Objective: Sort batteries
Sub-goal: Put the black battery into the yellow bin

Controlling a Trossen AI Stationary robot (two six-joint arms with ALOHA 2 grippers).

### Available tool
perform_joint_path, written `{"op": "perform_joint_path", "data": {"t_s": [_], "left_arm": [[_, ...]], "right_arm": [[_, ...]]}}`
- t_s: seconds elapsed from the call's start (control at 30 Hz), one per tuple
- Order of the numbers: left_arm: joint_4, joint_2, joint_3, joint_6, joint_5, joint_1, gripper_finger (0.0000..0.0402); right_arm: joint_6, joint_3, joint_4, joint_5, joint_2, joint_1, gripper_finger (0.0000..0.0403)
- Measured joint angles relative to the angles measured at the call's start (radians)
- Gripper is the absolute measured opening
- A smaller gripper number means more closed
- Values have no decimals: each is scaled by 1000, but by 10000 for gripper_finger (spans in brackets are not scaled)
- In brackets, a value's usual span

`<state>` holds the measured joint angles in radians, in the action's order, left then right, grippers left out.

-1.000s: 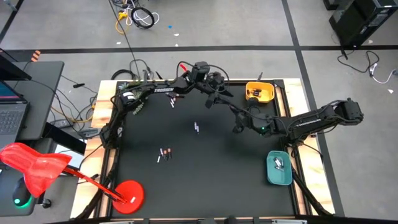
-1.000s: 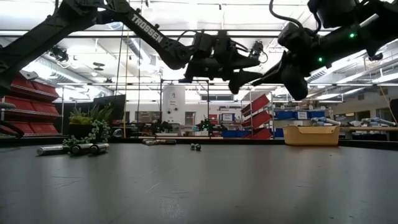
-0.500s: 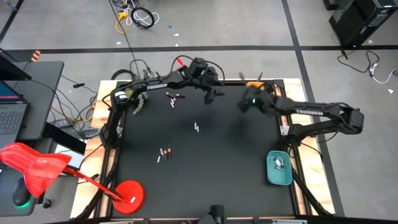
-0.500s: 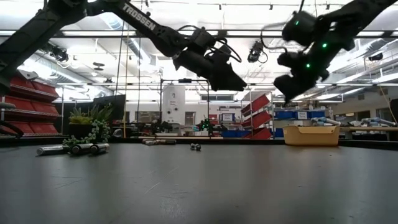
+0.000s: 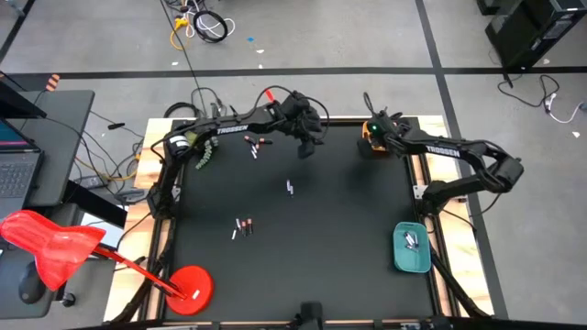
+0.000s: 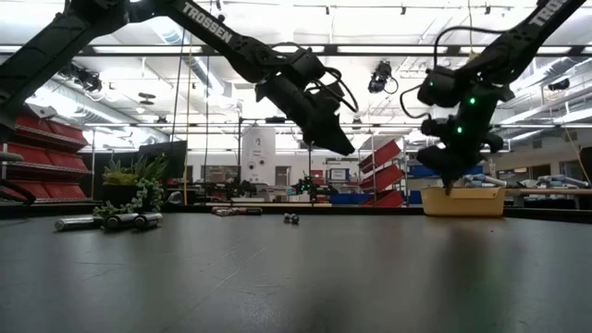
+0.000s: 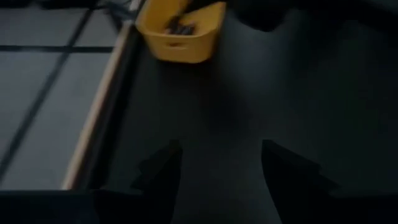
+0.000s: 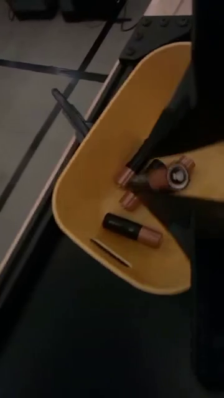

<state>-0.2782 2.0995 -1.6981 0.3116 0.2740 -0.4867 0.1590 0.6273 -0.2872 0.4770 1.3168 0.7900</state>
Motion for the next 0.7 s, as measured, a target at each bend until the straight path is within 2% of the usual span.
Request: {"op": "perform_joint_path", "data": {"t_s": [0.13, 0.27, 0.37, 0.5, 0.6, 0.7], "left_arm": [[20, 0, 0, 13, -192, 24, 223], [23, 0, 0, 62, -320, 55, 223], [5, 0, -11, 79, -394, 78, 223], [-84, -31, -59, 73, -454, 103, 223], [-217, -90, -98, 65, -494, 127, 222], [-309, -193, -81, 47, -506, 149, 221]], "right_arm": [[-23, 0, 5, -1, 6, 1, 208], [-31, 0, 10, 0, -53, -20, 246], [-66, 0, 48, -1, -112, -53, 243], [-120, 0, 138, -22, -199, -99, 220], [-132, 0, 165, -98, -251, -126, 200], [-132, -13, 192, -194, -277, -159, 182]]}}
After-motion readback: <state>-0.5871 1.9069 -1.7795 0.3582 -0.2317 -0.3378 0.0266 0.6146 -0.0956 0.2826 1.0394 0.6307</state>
